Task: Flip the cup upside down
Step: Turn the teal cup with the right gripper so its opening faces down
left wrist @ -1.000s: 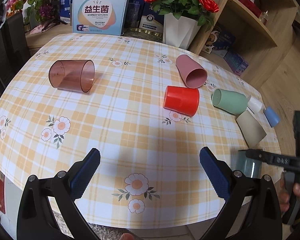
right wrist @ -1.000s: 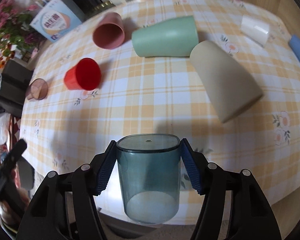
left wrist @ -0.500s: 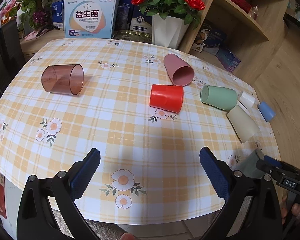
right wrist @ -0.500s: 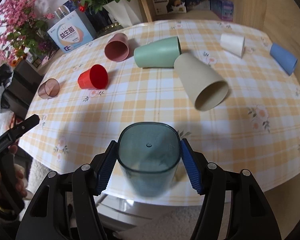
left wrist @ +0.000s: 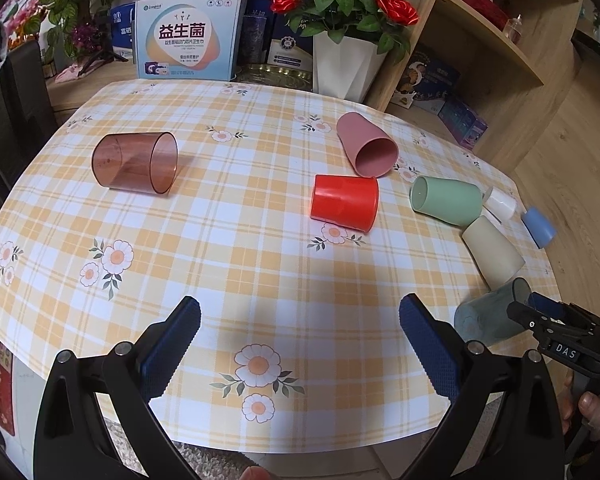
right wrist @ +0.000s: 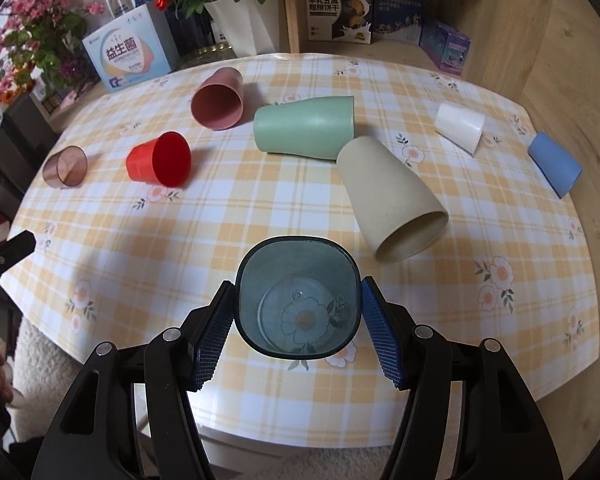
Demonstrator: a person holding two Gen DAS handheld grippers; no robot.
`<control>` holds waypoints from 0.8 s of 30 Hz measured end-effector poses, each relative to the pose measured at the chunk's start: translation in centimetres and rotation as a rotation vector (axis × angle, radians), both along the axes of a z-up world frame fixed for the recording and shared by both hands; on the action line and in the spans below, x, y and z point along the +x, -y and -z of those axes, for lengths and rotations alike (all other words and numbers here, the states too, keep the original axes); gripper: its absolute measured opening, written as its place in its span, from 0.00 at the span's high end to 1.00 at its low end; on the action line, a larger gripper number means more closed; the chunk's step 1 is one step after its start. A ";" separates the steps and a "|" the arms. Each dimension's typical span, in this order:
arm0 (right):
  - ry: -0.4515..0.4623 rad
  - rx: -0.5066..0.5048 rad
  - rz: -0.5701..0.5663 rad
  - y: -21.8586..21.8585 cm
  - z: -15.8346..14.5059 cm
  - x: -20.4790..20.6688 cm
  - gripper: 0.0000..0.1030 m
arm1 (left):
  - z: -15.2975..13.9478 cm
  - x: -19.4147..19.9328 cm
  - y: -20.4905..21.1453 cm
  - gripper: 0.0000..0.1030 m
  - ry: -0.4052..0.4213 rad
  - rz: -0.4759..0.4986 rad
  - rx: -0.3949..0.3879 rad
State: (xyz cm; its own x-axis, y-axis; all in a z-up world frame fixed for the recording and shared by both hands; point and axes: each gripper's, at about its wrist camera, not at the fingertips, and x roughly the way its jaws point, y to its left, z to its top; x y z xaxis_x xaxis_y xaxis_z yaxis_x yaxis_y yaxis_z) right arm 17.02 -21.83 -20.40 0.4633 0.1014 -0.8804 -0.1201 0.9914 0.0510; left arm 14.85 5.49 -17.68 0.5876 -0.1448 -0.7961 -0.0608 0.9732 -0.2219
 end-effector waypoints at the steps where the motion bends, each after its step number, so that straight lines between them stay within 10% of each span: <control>1: -0.003 -0.002 0.000 -0.1 0.0 0.0 0.41 | 0.1 0.0 -0.1 0.06 -0.003 -0.001 -0.002; 24: 0.005 0.014 -0.020 -0.6 -1.3 -0.7 0.39 | -2.9 -0.8 1.1 0.06 0.065 0.028 0.071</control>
State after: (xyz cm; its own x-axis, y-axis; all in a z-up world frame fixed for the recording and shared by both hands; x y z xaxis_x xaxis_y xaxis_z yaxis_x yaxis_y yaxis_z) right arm 16.35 -21.20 -19.12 0.4657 0.1228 -0.8764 -0.1404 0.9880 0.0639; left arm 14.02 4.42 -14.82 0.6347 -0.1067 -0.7654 -0.0206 0.9877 -0.1548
